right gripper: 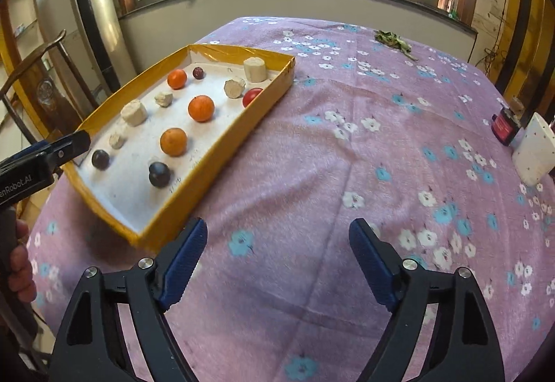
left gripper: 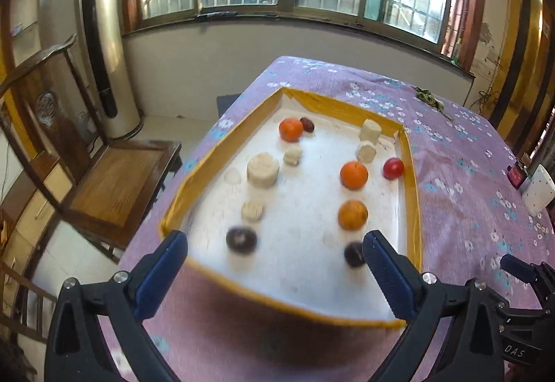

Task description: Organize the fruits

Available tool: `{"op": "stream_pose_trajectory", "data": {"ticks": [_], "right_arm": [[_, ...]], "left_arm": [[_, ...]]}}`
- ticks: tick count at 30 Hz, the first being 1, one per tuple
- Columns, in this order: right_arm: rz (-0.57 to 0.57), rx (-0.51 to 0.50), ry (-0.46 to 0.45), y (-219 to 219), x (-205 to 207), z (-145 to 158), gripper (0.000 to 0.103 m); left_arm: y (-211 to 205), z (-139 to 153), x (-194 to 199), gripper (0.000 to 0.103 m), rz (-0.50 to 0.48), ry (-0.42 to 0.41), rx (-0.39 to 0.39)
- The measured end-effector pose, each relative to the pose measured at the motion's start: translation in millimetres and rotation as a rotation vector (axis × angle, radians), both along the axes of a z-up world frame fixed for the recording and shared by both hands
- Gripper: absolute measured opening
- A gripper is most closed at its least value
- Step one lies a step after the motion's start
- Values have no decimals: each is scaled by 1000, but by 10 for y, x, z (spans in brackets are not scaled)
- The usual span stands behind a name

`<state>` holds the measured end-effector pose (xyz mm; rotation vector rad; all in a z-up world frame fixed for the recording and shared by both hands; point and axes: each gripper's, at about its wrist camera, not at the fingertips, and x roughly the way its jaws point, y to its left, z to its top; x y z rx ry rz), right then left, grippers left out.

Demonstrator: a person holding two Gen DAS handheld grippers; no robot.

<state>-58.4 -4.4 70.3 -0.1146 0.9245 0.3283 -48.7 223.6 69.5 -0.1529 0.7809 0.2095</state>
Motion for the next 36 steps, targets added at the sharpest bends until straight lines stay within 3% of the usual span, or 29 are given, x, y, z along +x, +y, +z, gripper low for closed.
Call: {"op": "stream_pose_trajectory", "data": {"ticks": [4,11,17,21,27,36], "right_arm": [[-2,21,-17,-72,-124,22,85],[-89,-4,-47,-66,-317,79,91],[-141,-3,-62,0,-499,94,93],[-159,-26,-66,58,-591,98,93],[-197,-29,-48,35,-653,78,93],[-212,-41,-36,45,-680,67,94]], "left_arm": [[-100,-72,-163,103,31,52,43],[-53,-123,-329,103,44,40,22],[-20,-84,-415,103,45,12,97],[-114,-32,-489,103,-8,-36,159],[-204,-1,-504,103,-117,-27,127],[-215,-15,-506,103,-155,-19,96]]}}
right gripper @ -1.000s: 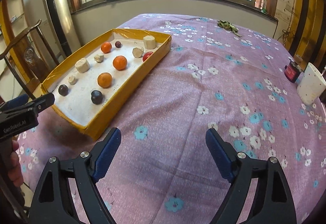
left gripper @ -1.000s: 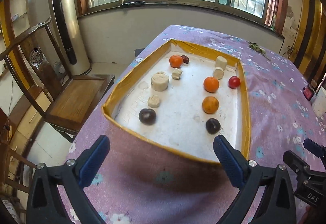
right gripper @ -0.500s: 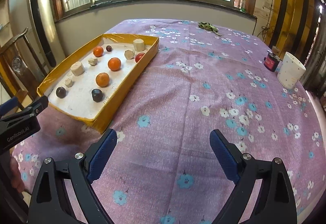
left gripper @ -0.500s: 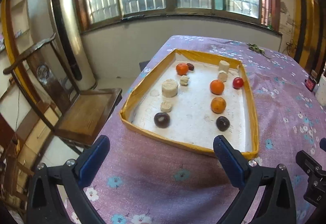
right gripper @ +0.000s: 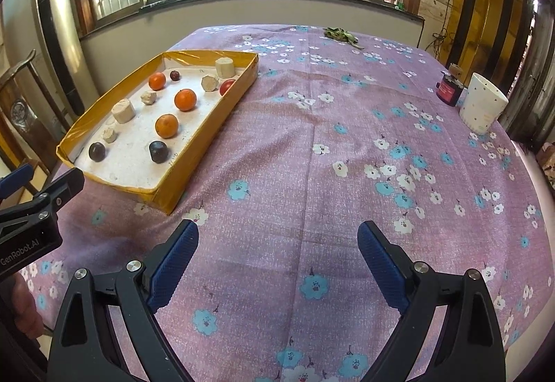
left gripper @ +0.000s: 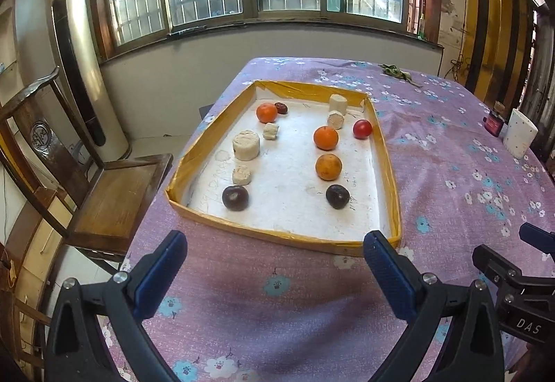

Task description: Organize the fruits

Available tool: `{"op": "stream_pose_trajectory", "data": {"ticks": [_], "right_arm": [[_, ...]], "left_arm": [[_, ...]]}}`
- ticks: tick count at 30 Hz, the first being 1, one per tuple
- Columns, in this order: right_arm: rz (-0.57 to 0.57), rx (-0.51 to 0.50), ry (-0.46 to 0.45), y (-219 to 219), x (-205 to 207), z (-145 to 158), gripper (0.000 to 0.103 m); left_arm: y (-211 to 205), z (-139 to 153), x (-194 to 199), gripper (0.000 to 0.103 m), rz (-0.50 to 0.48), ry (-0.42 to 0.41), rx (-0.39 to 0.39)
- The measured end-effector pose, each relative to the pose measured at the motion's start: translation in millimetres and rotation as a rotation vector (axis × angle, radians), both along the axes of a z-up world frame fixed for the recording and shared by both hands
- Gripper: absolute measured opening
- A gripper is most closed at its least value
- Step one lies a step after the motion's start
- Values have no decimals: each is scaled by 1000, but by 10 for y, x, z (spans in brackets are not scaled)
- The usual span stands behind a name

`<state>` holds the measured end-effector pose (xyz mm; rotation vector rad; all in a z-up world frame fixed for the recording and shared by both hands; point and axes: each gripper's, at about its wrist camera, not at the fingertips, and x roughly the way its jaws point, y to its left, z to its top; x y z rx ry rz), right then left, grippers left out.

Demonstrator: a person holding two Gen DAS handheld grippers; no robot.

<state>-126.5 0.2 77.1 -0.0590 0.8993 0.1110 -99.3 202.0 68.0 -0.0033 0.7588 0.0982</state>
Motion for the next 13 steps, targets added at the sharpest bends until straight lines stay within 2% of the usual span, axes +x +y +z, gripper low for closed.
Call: {"op": "stream_pose_trajectory", "data": {"ticks": [3,7,13], "right_arm": [[3,-4,-1,9,-4,6,94],[6,-7,-4,24,-3,20,94],[8,-13,-2,30,1,24,95]], "left_arm": [[13,-17,8,103,-16,10,-26],[23,21,-12,103,-31,-17,-56],[22,50,1,103,-46,-11,-54]]}}
